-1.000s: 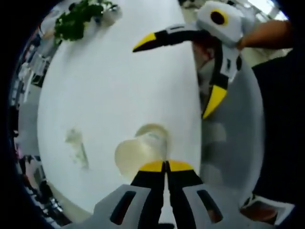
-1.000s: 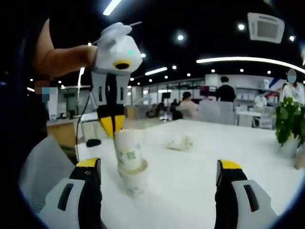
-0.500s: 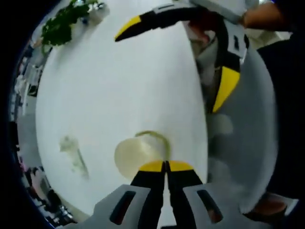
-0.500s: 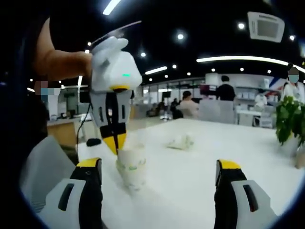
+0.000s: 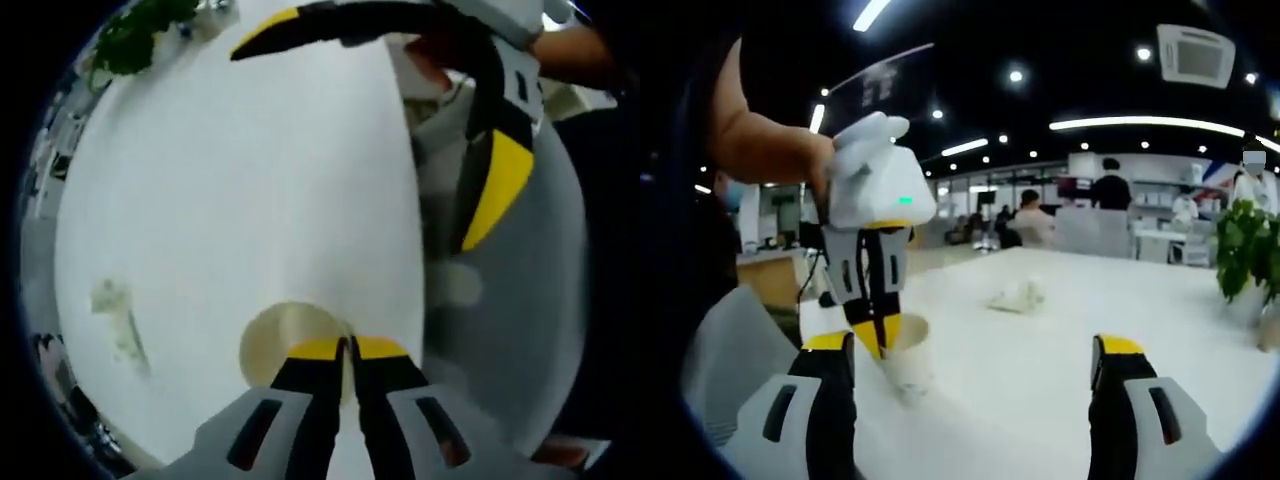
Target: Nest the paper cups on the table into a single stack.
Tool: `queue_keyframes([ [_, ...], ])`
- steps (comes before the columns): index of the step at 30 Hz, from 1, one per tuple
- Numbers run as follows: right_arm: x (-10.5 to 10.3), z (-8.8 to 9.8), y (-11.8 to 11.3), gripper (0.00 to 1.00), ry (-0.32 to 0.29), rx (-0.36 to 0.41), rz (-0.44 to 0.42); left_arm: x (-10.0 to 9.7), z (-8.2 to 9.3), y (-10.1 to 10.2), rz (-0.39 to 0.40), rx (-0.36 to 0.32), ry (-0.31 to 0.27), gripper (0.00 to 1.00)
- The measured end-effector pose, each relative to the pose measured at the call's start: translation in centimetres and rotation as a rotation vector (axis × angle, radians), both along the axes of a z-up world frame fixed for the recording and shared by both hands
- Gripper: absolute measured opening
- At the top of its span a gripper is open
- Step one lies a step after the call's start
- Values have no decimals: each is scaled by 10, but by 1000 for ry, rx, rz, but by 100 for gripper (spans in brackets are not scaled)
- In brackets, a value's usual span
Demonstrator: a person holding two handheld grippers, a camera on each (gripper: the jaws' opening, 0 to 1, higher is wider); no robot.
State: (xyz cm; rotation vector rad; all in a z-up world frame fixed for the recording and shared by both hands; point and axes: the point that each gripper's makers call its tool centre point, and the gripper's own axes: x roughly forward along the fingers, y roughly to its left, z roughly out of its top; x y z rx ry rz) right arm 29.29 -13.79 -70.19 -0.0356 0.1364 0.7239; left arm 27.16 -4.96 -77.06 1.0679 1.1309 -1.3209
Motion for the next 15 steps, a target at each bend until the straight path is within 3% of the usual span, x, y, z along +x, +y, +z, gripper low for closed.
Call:
queue_keyframes([
  [8,0,1,0,97,-3,-1,0,15,6,3,-1,-46,-48,11],
  [15,0,0,-1,96,-1,-4,-4,28,16,-2,50,-151,-88,43],
])
